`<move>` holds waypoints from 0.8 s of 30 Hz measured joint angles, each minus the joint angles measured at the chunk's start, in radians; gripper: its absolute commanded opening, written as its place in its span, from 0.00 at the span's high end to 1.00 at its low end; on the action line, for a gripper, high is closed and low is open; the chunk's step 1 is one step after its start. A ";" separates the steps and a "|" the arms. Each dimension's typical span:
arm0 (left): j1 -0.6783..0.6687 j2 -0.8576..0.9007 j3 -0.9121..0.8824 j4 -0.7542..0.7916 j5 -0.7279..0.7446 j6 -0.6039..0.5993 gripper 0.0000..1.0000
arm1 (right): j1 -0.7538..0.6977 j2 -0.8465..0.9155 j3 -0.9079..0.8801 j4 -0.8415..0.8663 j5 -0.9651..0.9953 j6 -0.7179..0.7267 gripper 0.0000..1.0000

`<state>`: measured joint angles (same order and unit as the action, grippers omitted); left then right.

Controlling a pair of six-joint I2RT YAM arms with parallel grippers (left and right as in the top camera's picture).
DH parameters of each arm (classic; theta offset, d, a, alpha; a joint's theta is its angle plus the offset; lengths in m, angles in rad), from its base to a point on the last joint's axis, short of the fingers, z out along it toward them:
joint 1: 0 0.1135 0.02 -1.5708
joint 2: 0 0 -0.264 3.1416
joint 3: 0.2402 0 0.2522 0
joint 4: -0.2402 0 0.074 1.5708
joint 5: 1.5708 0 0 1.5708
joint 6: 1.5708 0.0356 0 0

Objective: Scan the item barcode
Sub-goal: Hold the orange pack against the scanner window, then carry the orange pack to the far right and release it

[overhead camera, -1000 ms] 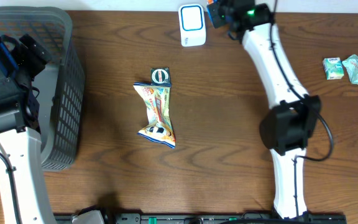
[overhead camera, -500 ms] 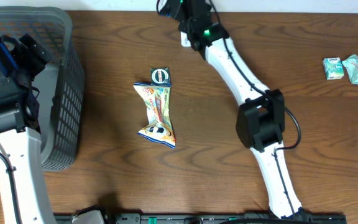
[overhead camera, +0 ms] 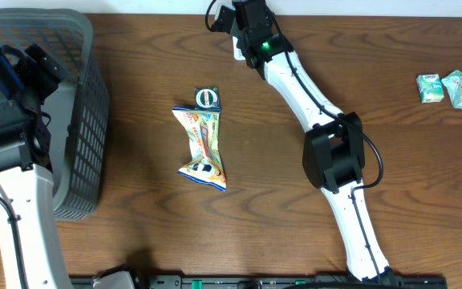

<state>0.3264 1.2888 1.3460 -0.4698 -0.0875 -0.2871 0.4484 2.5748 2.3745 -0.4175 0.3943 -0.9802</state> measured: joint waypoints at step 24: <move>0.000 0.000 0.000 0.000 0.000 0.000 0.02 | -0.292 -0.113 0.005 -0.369 0.069 0.652 0.98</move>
<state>0.3264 1.2888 1.3460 -0.4698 -0.0872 -0.2871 0.1566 2.4622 2.3791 -0.7864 0.4629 -0.3279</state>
